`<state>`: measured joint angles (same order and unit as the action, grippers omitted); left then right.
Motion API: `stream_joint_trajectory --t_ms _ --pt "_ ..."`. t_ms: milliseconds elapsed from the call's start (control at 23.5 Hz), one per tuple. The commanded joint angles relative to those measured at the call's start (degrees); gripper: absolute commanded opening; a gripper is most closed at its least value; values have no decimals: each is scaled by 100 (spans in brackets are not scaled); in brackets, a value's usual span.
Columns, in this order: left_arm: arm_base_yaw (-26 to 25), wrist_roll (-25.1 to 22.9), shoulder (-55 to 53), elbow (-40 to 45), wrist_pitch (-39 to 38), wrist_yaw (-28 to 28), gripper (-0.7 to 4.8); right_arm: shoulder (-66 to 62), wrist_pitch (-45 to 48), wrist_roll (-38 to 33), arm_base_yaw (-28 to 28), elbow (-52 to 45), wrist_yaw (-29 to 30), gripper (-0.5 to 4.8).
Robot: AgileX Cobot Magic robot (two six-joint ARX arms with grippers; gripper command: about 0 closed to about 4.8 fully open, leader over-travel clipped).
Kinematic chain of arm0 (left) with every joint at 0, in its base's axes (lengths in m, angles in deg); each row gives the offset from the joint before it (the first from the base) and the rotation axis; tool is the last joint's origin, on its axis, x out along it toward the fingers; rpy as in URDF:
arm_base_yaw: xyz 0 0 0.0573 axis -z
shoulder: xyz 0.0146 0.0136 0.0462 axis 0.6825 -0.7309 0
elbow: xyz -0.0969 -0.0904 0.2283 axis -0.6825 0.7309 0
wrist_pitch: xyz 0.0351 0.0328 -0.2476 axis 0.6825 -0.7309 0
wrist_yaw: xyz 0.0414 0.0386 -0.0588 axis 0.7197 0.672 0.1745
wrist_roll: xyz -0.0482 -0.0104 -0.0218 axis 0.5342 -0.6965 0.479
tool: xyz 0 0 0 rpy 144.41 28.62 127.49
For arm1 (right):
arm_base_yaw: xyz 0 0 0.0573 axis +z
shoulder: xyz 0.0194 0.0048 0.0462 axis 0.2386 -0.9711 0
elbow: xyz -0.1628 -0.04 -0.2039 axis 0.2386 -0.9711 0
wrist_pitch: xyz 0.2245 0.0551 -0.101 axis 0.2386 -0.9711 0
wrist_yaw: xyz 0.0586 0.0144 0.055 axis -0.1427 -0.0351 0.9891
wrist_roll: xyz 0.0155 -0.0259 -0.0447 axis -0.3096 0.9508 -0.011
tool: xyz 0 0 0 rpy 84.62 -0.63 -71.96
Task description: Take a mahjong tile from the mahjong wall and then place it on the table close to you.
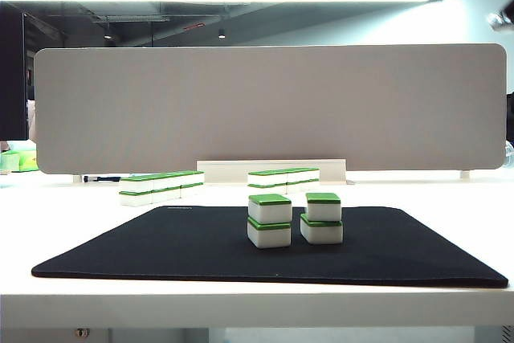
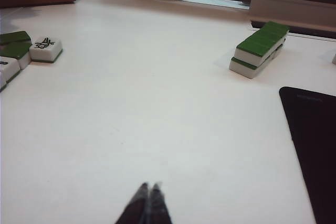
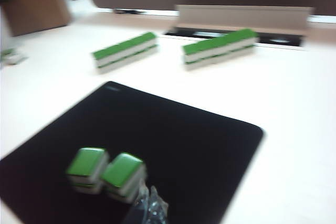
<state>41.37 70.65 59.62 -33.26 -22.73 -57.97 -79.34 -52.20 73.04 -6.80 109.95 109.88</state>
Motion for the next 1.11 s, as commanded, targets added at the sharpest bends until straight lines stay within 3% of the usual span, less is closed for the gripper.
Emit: stream_joint_trajectory --t_ms 43,640,1109 --pt "4 15 -2 -4 -72 -59 -4 382 131 17 -87 -313 -529 -1" --pt "4 15 -2 -4 -72 -59 -4 2175 1099 -24 -385 -2033 -2184 -1" --pt "4 15 -2 -4 -72 -59 -4 2509 737 15 -595 -2170 -2422 -1"
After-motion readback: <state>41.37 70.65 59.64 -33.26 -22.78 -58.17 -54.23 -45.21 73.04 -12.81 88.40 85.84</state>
